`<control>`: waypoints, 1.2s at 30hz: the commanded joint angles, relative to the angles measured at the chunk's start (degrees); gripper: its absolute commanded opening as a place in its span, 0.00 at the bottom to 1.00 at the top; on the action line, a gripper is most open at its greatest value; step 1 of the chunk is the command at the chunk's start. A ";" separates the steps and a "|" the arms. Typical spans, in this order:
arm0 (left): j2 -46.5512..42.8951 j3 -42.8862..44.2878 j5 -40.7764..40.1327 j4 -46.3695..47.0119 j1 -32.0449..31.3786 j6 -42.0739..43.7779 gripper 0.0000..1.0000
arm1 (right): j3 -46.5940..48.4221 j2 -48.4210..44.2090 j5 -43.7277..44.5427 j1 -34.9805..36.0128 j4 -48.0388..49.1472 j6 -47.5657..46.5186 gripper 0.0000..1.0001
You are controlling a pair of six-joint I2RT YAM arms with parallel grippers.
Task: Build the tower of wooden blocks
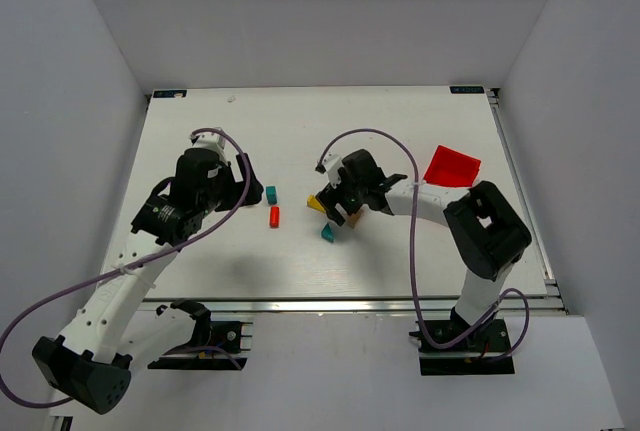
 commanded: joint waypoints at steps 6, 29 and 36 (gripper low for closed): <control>0.04 0.41 -2.07 -0.35 0.26 0.94 0.98 | 5.51 6.08 -4.17 0.24 0.16 -2.56 0.76; -4.08 -6.51 25.30 17.26 -0.09 2.17 0.98 | 2.97 -15.96 -15.04 -1.16 6.03 24.58 0.00; -7.17 -15.93 42.64 43.92 -0.62 -3.35 0.98 | -10.92 -31.16 -31.14 -2.57 31.50 43.56 0.01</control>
